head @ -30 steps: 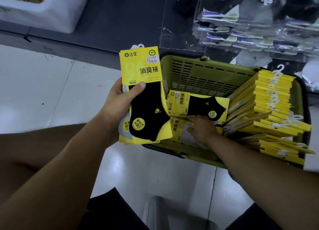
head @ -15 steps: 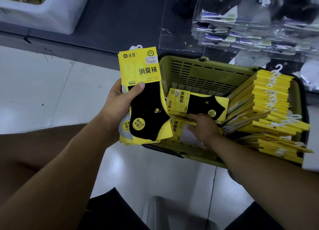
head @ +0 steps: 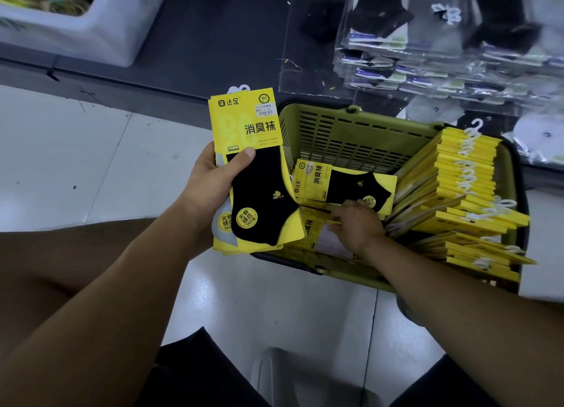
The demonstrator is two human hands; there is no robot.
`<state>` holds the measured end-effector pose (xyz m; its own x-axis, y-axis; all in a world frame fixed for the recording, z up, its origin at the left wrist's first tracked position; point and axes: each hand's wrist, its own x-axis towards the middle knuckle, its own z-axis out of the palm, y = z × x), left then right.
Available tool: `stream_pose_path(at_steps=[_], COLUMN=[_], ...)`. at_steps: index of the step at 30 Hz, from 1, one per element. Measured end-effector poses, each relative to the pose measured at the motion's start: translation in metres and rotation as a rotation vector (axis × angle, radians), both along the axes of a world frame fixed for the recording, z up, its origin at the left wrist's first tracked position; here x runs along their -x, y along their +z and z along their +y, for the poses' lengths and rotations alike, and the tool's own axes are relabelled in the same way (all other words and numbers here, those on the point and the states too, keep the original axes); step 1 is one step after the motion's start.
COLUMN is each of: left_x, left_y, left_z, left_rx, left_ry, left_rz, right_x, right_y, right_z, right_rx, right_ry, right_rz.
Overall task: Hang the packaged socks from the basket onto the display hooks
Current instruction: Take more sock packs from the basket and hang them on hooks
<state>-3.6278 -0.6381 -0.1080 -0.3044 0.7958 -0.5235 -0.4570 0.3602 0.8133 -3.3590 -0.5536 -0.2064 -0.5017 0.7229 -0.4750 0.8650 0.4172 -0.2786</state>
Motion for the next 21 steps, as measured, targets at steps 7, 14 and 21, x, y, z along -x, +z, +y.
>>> stream_pose_path(at_steps=[7,14,21], left_x=[0.000,-0.001,-0.004], left_y=[0.001,0.000,0.003], left_z=[0.001,0.001,0.000], left_rx=[-0.008,0.002,0.031], left_ry=[0.009,0.020,0.006], left_rz=[-0.002,0.055,0.167], right_x=[-0.001,0.019,0.052], right_y=[0.037,0.115,0.171], right_z=[0.027,0.062,0.051], right_rx=[0.198,-0.014,0.359], right_ry=[-0.192,-0.560,-0.873], right_rz=[0.199,0.592,0.980])
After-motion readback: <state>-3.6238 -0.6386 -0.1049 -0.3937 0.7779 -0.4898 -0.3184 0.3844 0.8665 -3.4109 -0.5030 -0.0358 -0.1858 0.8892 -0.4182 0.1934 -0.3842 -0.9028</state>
